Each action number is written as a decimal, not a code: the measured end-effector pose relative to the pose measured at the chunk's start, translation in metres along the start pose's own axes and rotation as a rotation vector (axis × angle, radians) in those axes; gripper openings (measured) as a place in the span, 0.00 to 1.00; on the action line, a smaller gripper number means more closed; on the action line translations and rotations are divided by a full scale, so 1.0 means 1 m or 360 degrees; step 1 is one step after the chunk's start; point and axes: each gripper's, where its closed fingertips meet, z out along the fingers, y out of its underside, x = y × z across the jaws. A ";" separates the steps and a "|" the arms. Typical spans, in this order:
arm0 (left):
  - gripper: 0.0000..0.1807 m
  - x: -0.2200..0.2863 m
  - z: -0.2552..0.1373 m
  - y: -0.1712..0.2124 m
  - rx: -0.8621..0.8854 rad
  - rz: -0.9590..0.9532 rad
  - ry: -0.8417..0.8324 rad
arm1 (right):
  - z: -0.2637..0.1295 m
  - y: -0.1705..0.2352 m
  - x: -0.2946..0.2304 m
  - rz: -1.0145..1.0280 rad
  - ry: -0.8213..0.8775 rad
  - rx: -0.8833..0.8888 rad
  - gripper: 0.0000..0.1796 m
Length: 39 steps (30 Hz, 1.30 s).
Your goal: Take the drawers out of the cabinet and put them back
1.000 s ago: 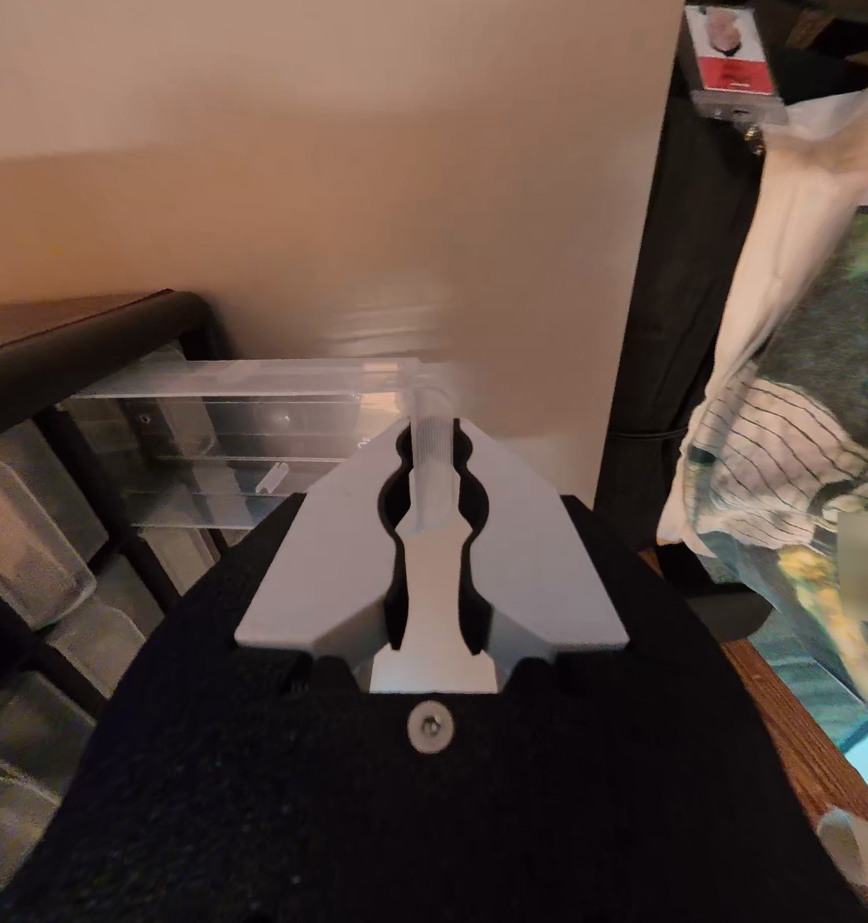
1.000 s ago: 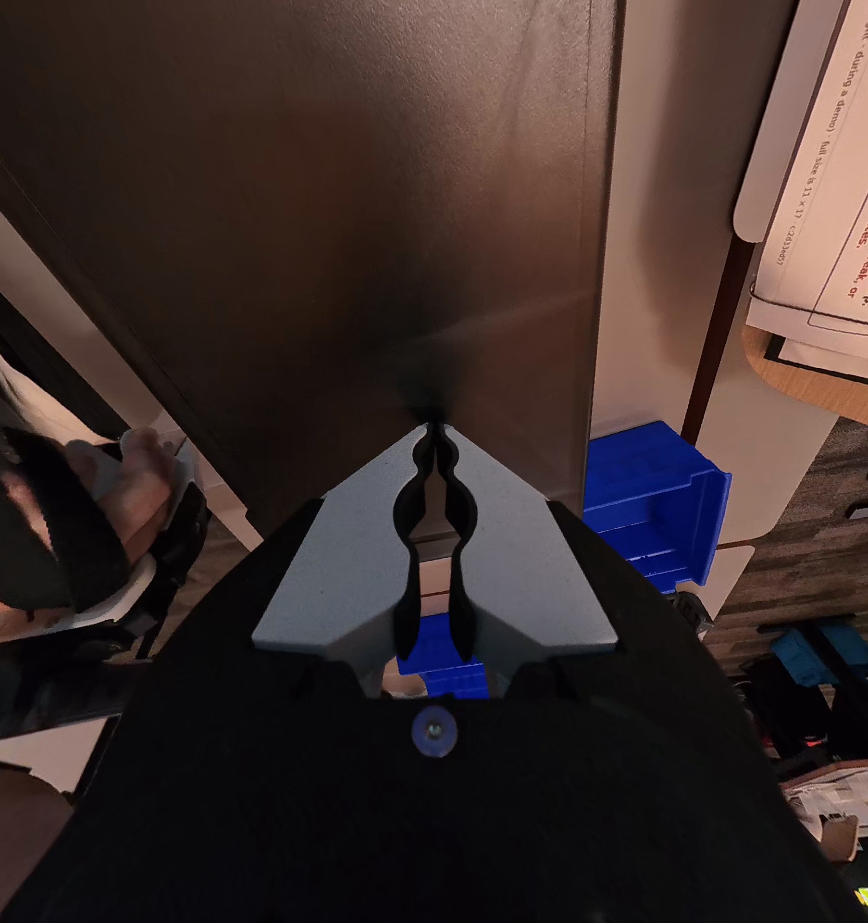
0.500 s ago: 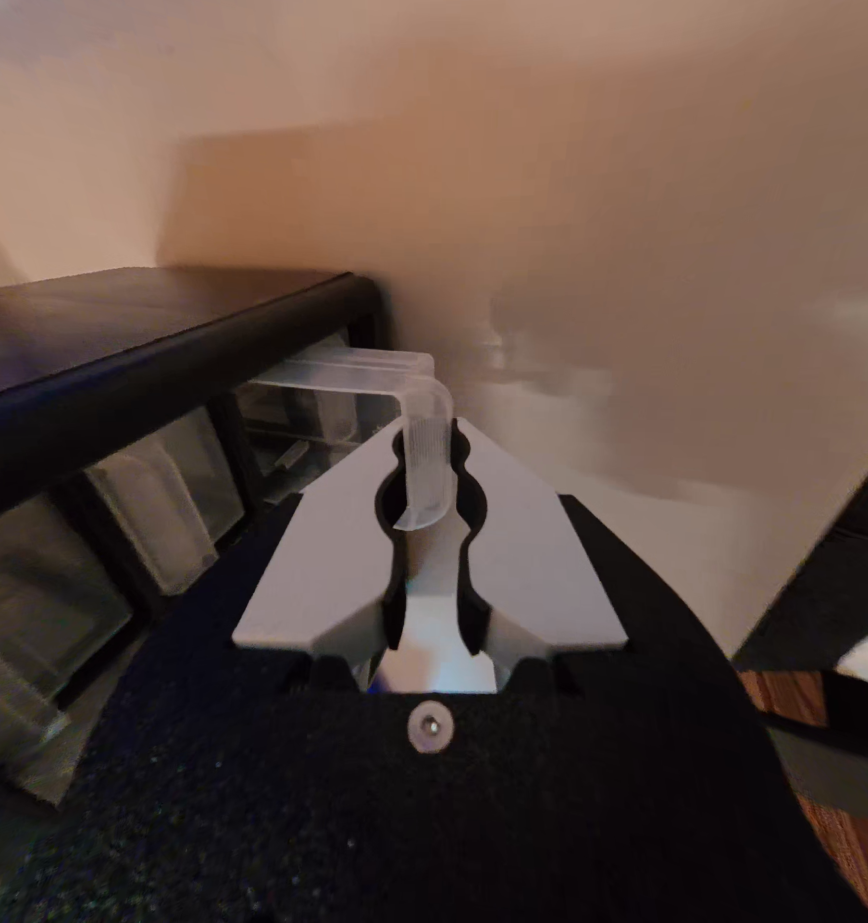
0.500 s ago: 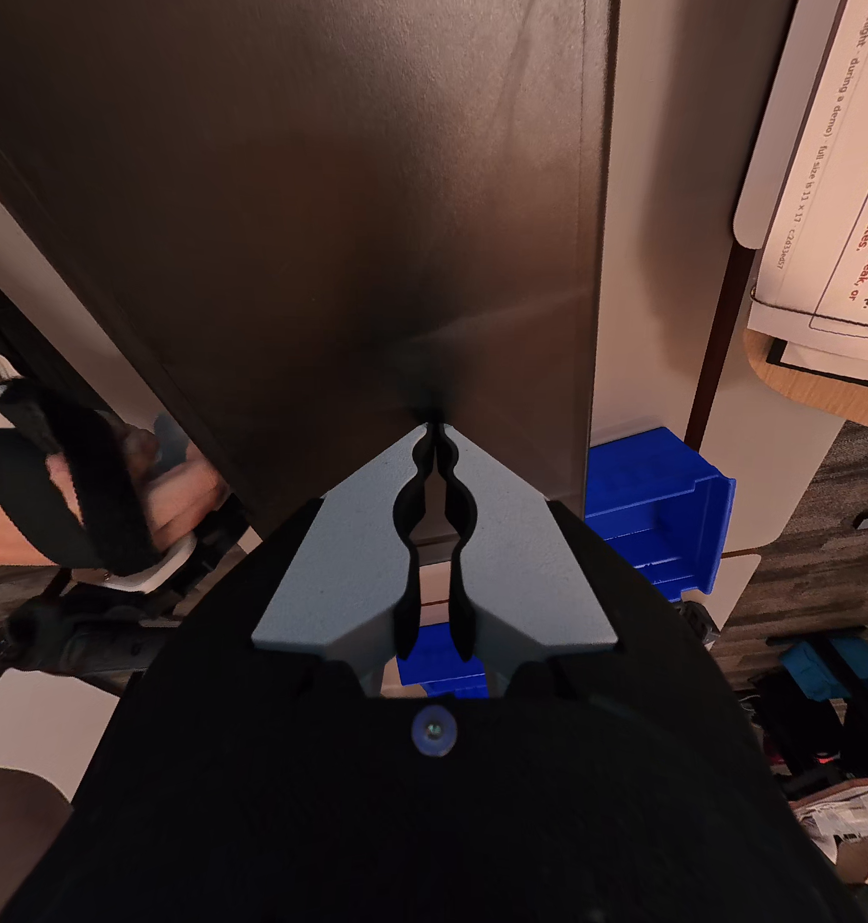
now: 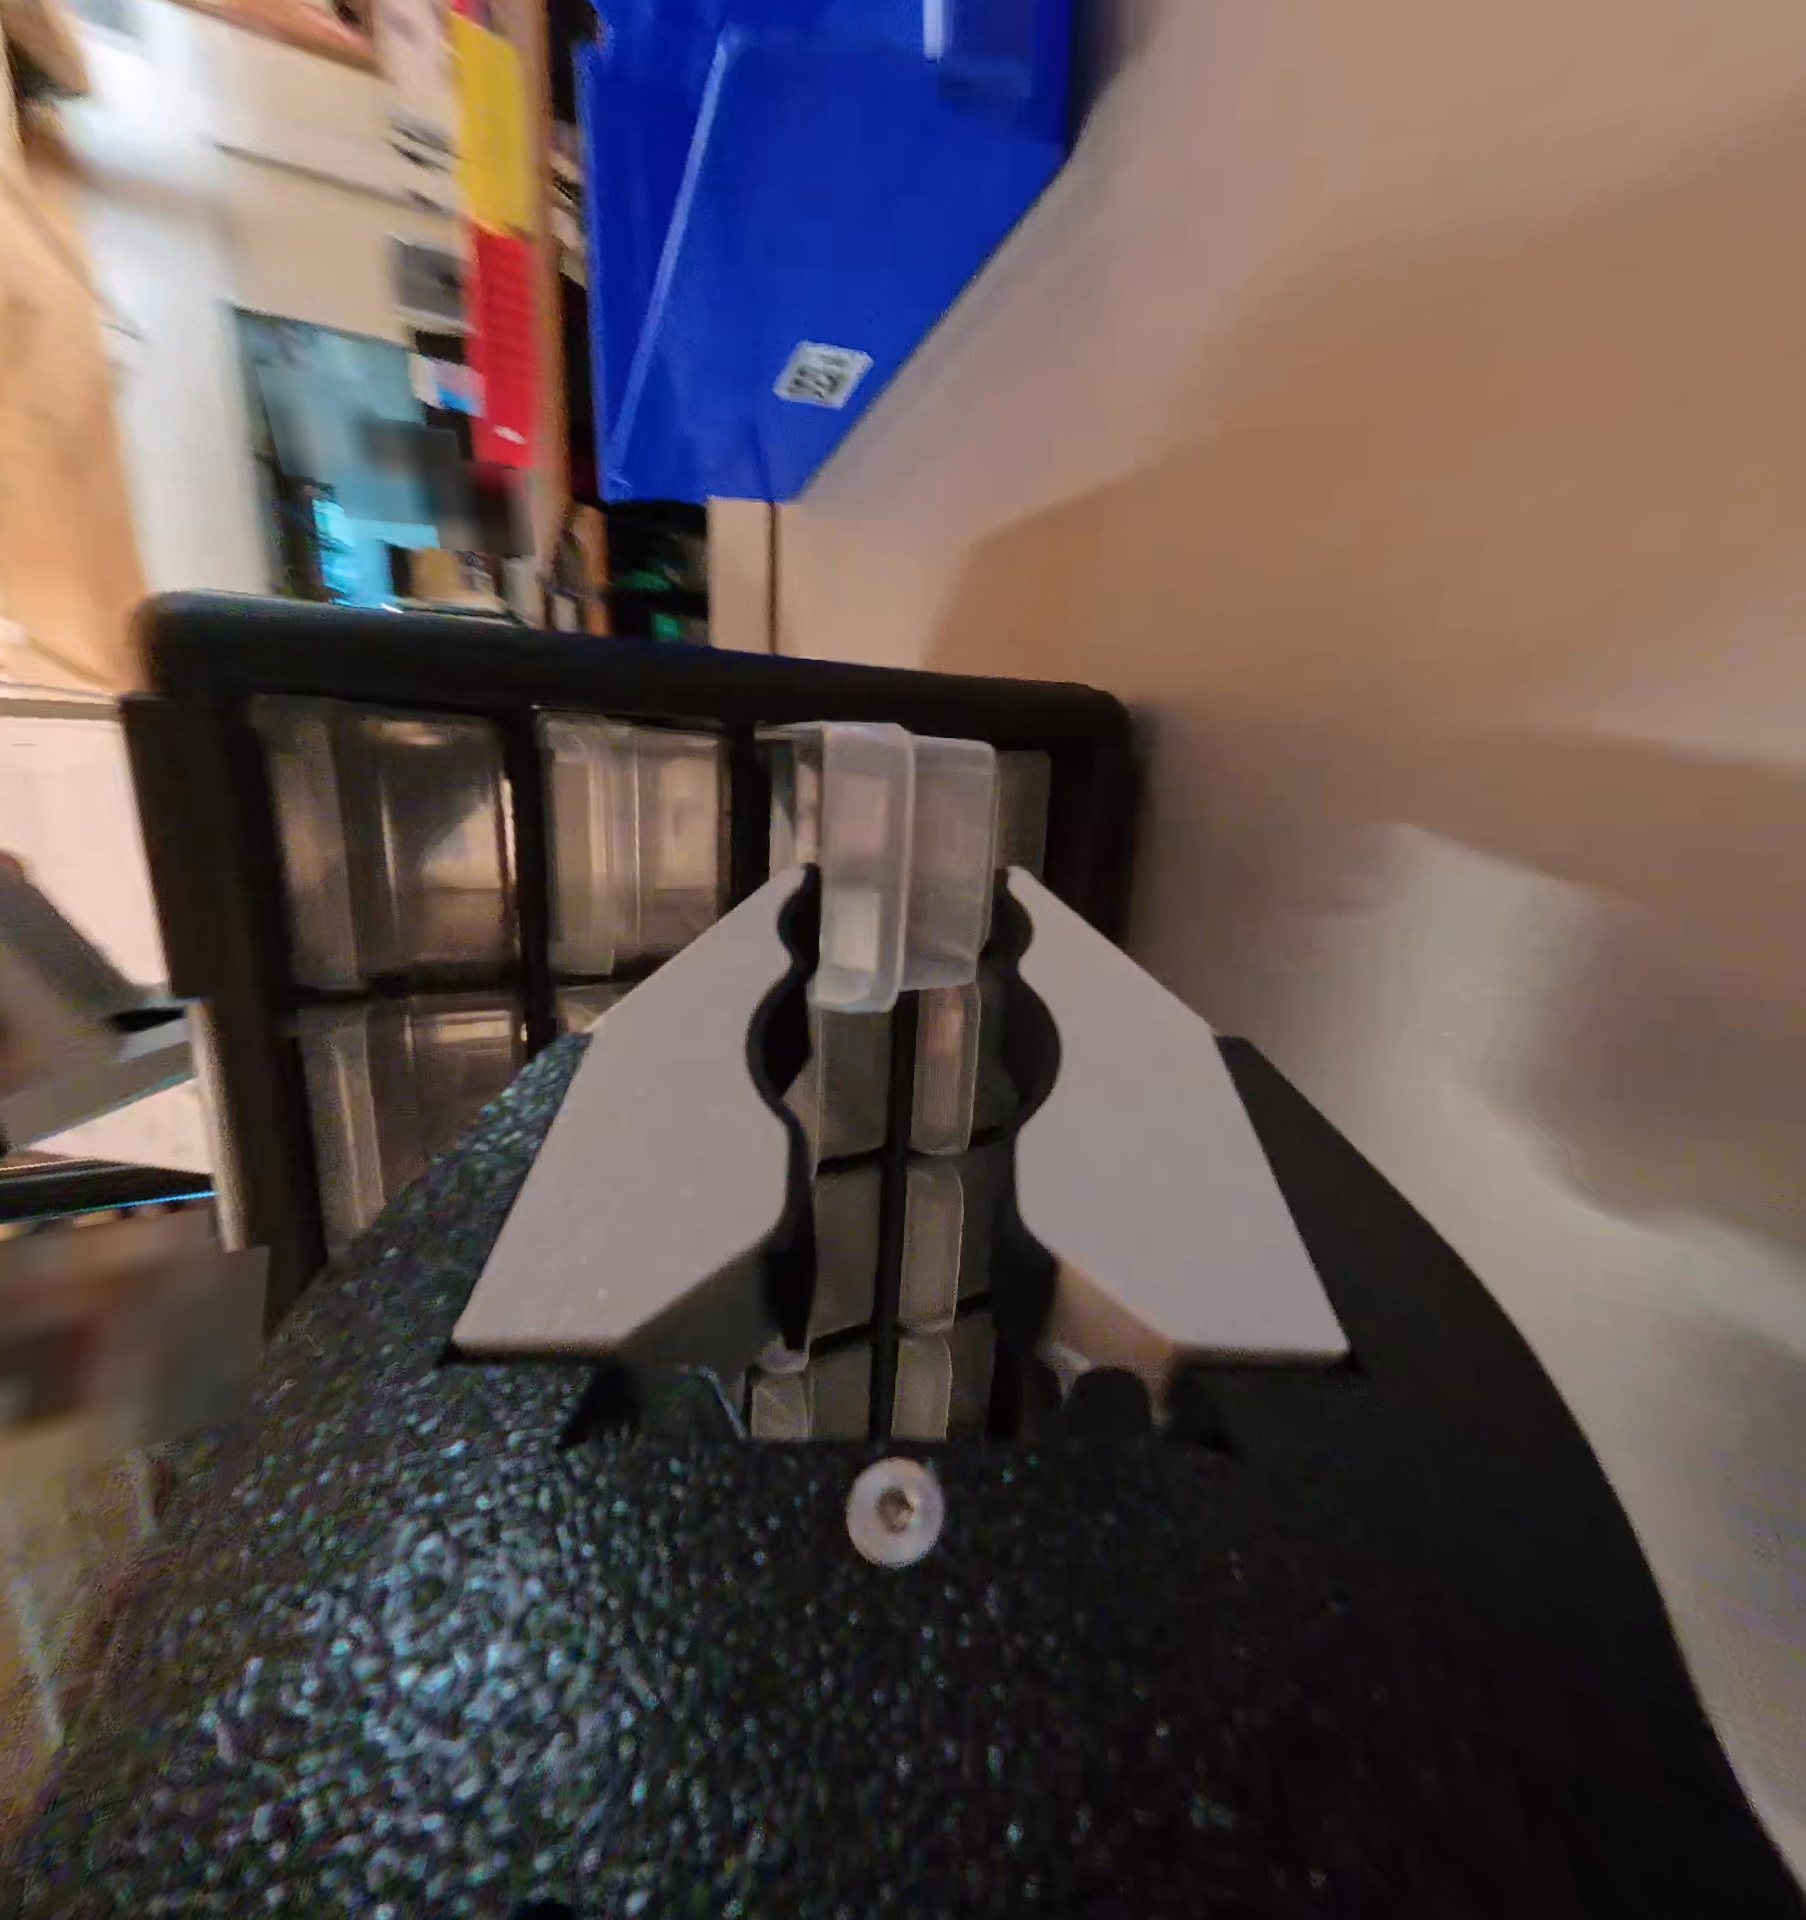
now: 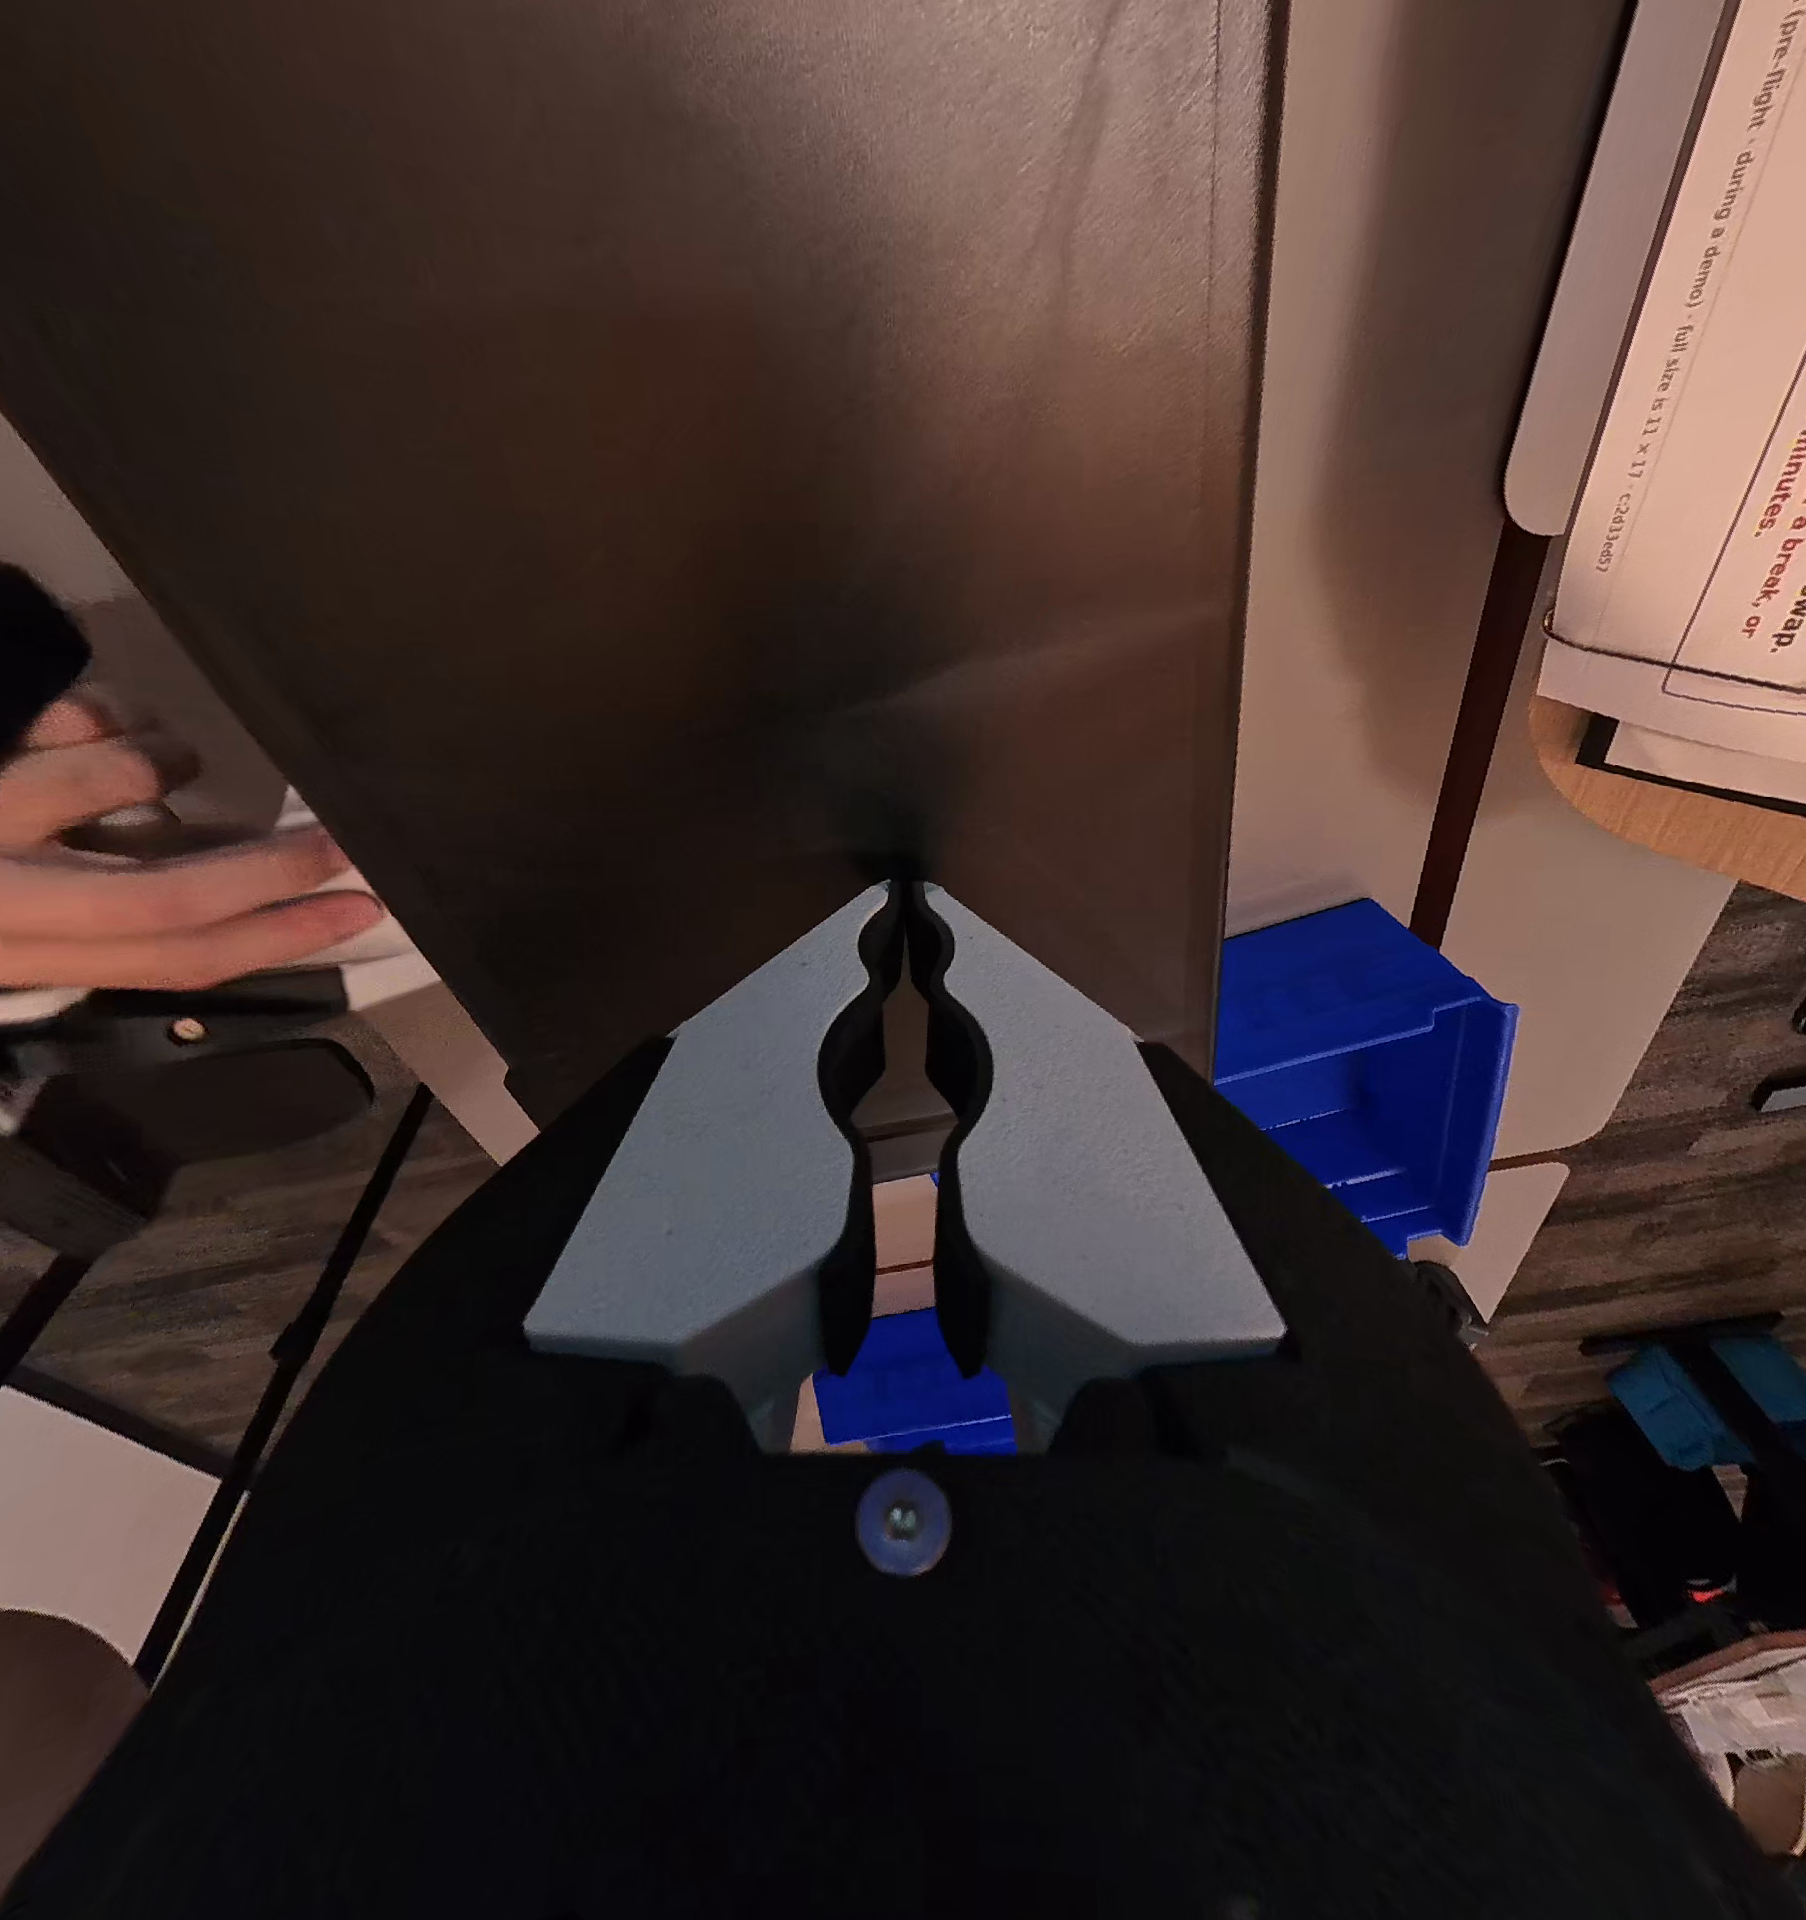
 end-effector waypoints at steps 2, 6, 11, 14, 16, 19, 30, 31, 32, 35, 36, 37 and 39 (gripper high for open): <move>0.00 0.007 -0.008 -0.006 0.0124 0.0057 -0.0186 | 0.000 0.000 0.000 0.0000 -0.0008 0.0007 0.00; 0.00 0.017 -0.003 -0.005 0.0105 0.0283 -0.0473 | 0.000 0.000 0.000 0.0015 -0.0015 0.0014 0.00; 0.00 0.012 0.015 0.001 0.0045 0.0370 -0.0628 | 0.000 0.000 0.000 0.0016 0.0007 0.0023 0.00; 0.00 0.007 0.022 0.005 0.0012 0.0375 -0.0664 | 0.000 0.000 0.000 0.0024 -0.0002 0.0025 0.00; 0.00 0.003 0.025 0.007 -0.0002 0.0365 -0.0675 | 0.000 0.000 0.000 0.0022 -0.0006 0.0018 0.00; 0.00 -0.003 0.030 0.009 -0.0018 0.0347 -0.0674 | 0.000 0.000 0.000 0.0018 -0.0002 -0.0003 0.00; 0.00 -0.017 0.046 0.019 -0.0053 0.0306 -0.0653 | 0.000 0.001 0.000 -0.0020 0.0052 -0.0115 0.00; 0.00 -0.017 0.047 0.019 -0.0054 0.0296 -0.0651 | 0.000 0.001 0.000 -0.0020 0.0049 -0.0115 0.00; 0.00 -0.016 0.046 0.019 -0.0053 0.0287 -0.0647 | 0.000 0.001 0.000 -0.0014 0.0043 -0.0113 0.00; 0.00 -0.017 0.045 0.020 -0.0045 0.0259 -0.0642 | 0.000 0.001 0.000 -0.0002 0.0025 -0.0088 0.00; 0.00 -0.016 0.044 0.021 -0.0050 0.0251 -0.0640 | 0.000 0.001 0.000 0.0002 0.0021 -0.0077 0.00; 0.00 -0.015 0.043 0.022 -0.0051 0.0244 -0.0633 | 0.000 0.001 0.000 0.0008 0.0018 -0.0066 0.00; 0.00 -0.011 0.040 0.021 -0.0020 0.0192 -0.0605 | 0.000 0.001 0.000 0.0019 0.0019 -0.0045 0.00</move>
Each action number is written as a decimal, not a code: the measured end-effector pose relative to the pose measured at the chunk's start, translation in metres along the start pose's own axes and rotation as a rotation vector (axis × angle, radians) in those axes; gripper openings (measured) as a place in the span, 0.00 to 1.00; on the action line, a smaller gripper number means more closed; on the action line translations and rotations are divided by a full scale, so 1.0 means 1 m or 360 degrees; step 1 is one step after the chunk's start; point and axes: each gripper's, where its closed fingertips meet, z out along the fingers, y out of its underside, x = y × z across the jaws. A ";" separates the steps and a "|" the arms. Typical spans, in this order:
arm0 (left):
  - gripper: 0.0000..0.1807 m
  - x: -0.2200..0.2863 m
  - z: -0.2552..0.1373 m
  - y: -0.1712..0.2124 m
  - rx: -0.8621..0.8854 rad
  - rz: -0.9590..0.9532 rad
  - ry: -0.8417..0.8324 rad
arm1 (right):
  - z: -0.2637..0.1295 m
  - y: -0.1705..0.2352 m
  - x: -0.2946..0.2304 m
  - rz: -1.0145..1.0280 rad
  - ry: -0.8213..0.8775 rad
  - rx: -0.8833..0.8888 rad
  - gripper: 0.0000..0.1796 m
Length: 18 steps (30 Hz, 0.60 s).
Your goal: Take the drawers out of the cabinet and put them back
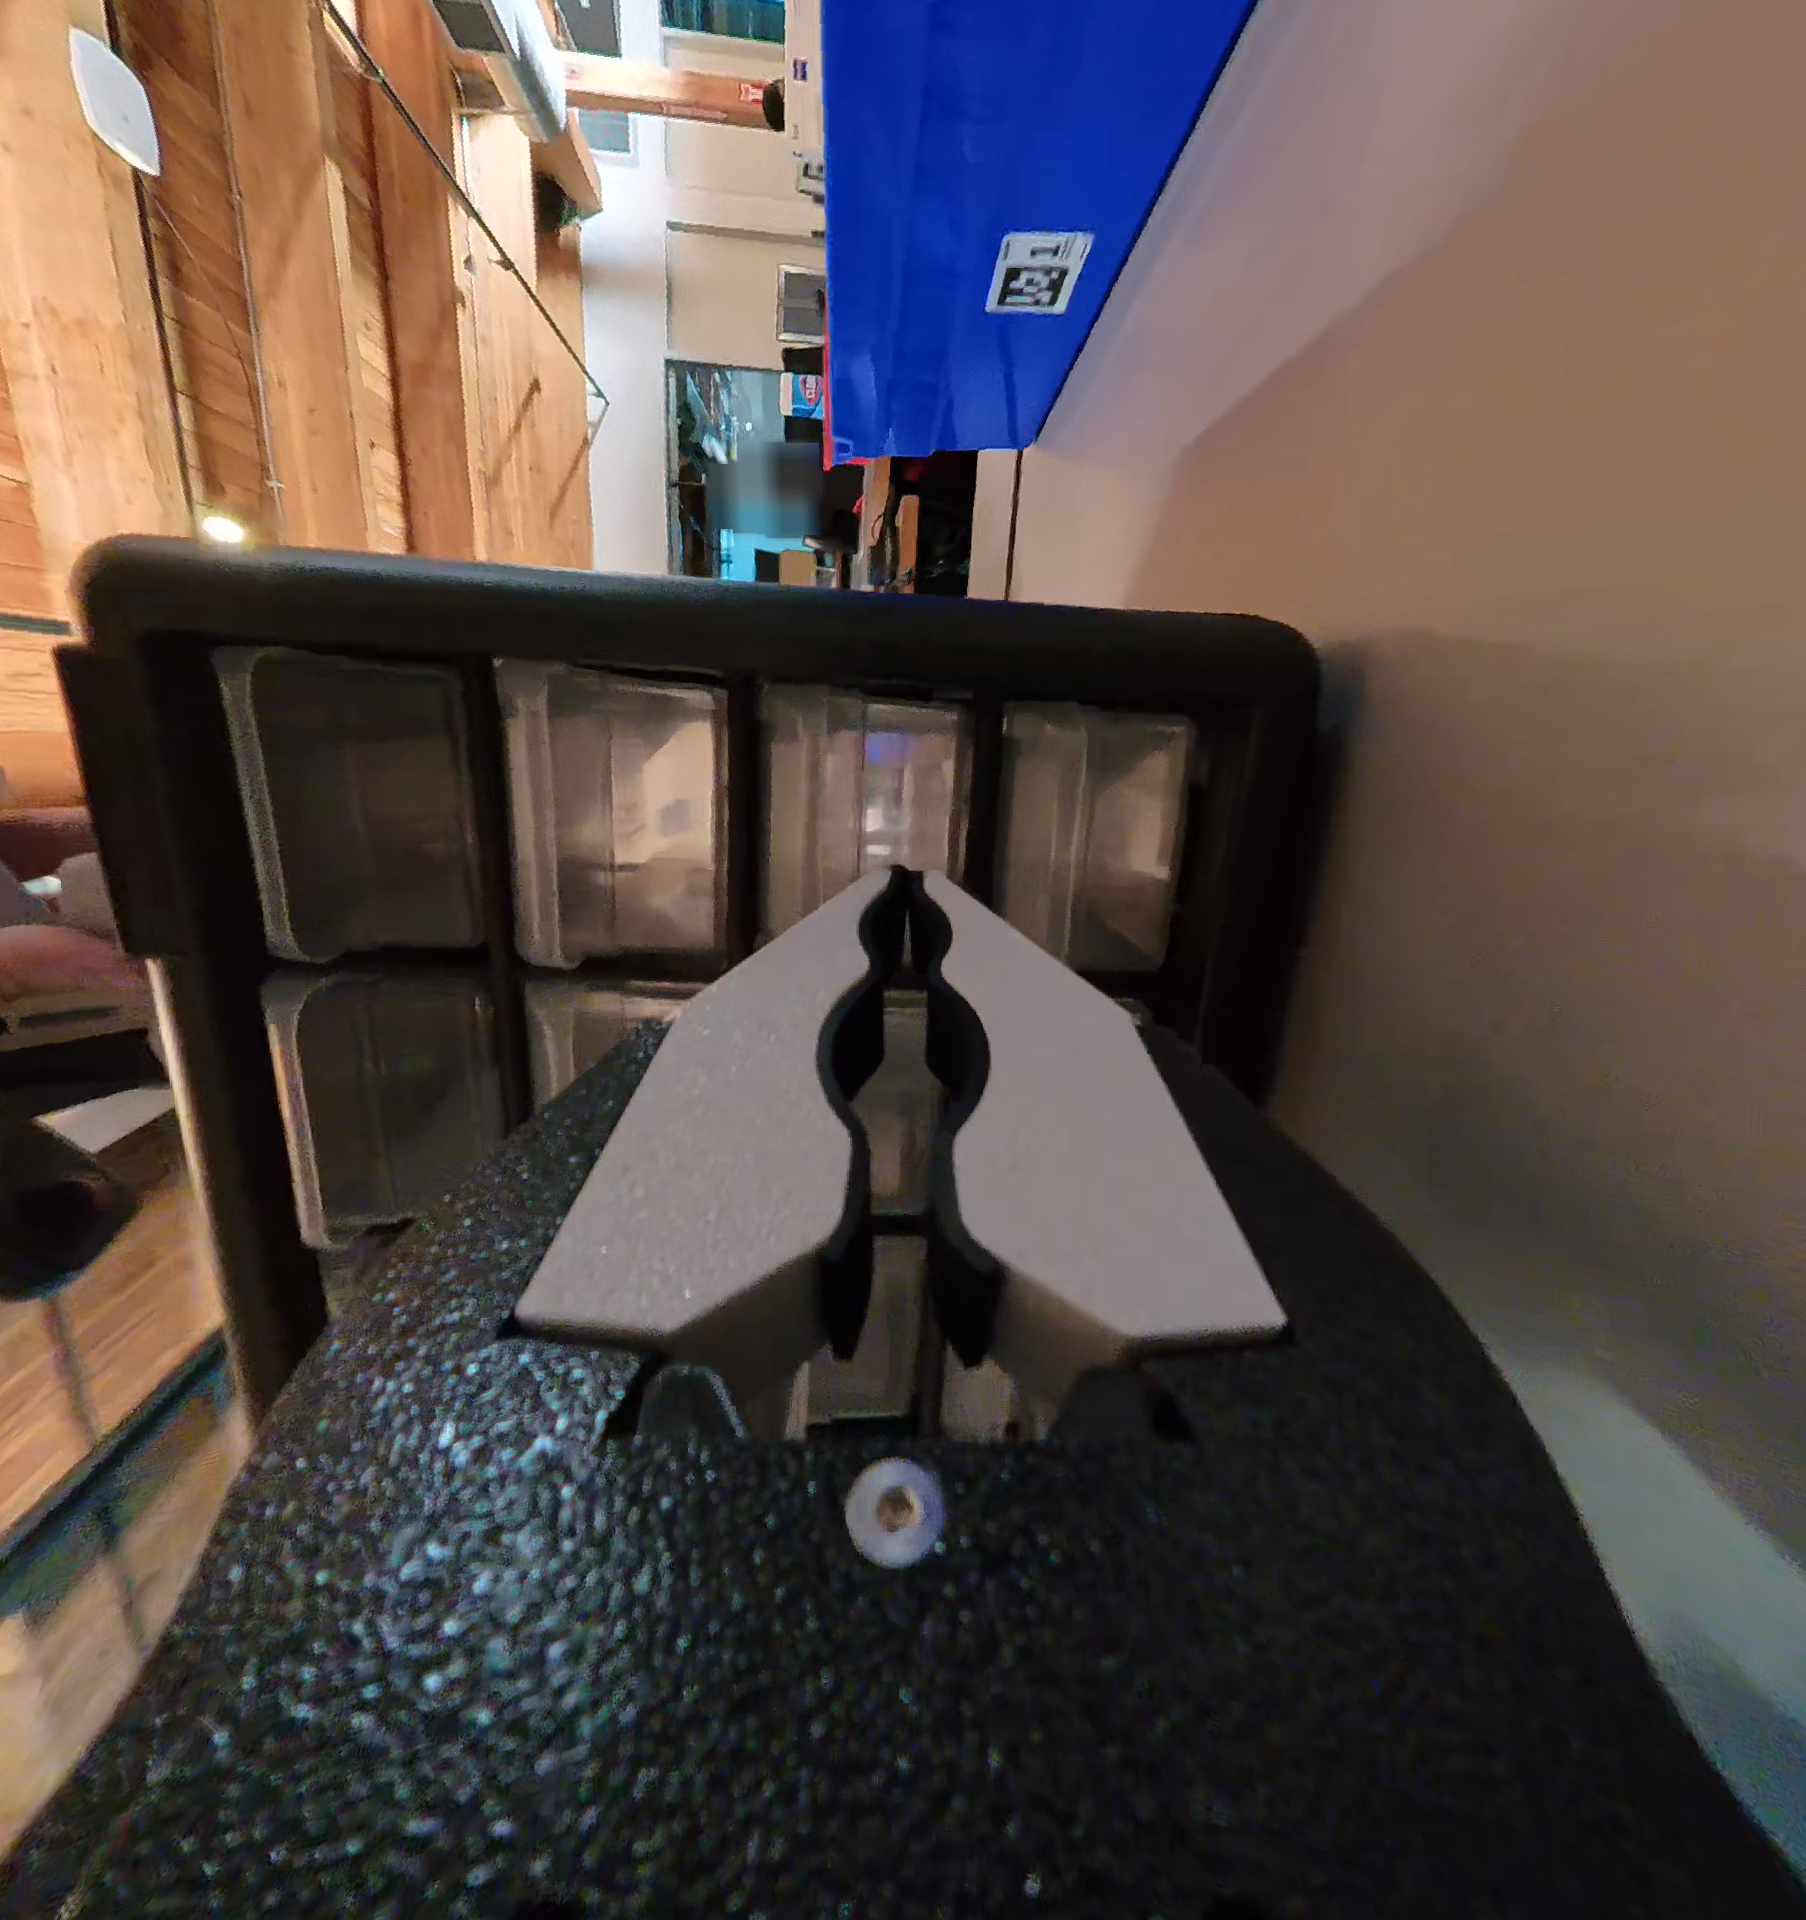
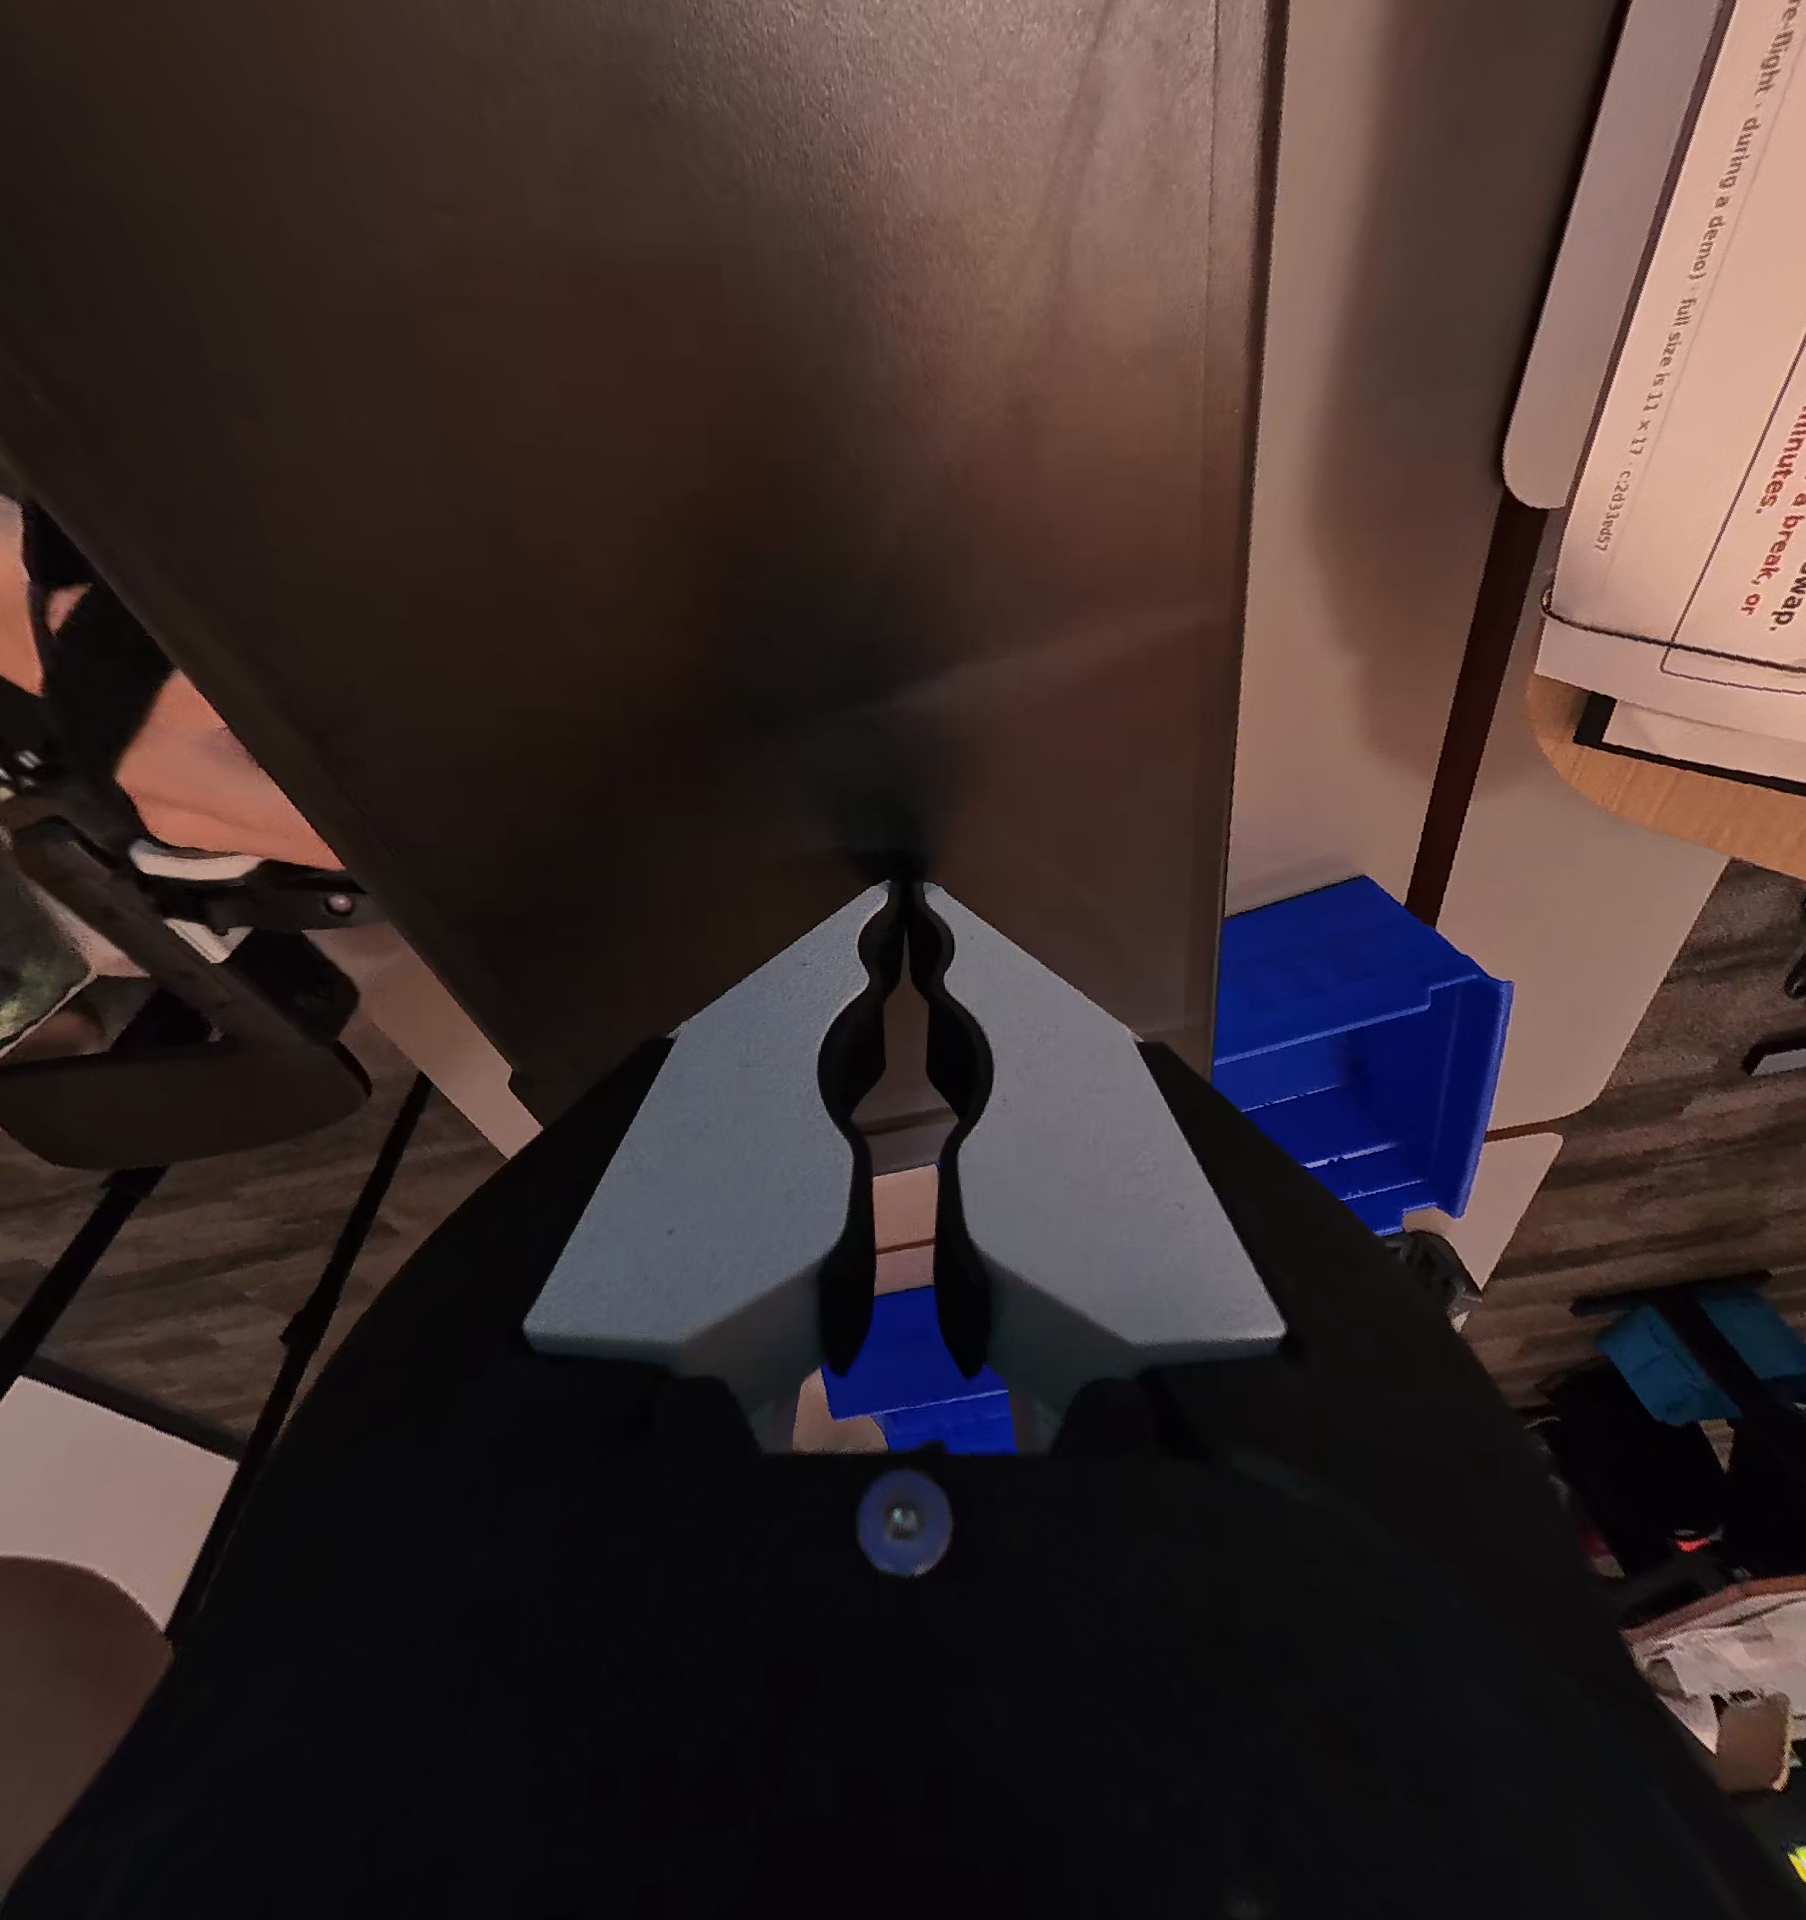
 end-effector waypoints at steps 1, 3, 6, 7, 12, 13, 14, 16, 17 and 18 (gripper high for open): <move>0.00 0.002 -0.004 -0.001 0.0015 -0.0045 0.0030 | 0.000 0.000 0.000 0.0002 0.0006 0.0007 0.00; 0.00 0.008 -0.013 -0.003 0.0038 -0.0150 0.0107 | 0.000 0.000 0.000 0.0010 0.0025 0.0022 0.00; 0.00 0.013 -0.029 -0.001 0.0057 -0.0356 0.0228 | 0.000 0.000 0.000 0.0027 0.0069 0.0048 0.00; 0.00 0.015 -0.034 0.002 0.0055 -0.0442 0.0276 | 0.000 0.000 0.000 0.0034 0.0084 0.0061 0.00; 0.00 0.018 -0.059 0.028 0.0037 -0.0927 0.0509 | -0.001 -0.001 0.001 0.0068 0.0187 0.0152 0.00; 0.00 0.016 -0.063 0.035 0.0038 -0.1001 0.0530 | -0.001 -0.001 0.001 0.0068 0.0217 0.0169 0.00; 0.00 0.013 -0.067 0.041 0.0037 -0.1066 0.0549 | -0.001 -0.001 0.001 0.0060 0.0247 0.0184 0.00; 0.00 0.005 -0.075 0.053 0.0047 -0.1190 0.0602 | -0.001 -0.001 0.001 0.0045 0.0293 0.0222 0.00; 0.00 0.000 -0.078 0.059 0.0058 -0.1260 0.0626 | -0.001 -0.001 0.001 0.0050 0.0307 0.0241 0.00; 0.00 -0.007 -0.082 0.064 0.0080 -0.1331 0.0656 | -0.001 -0.001 0.001 0.0058 0.0321 0.0262 0.00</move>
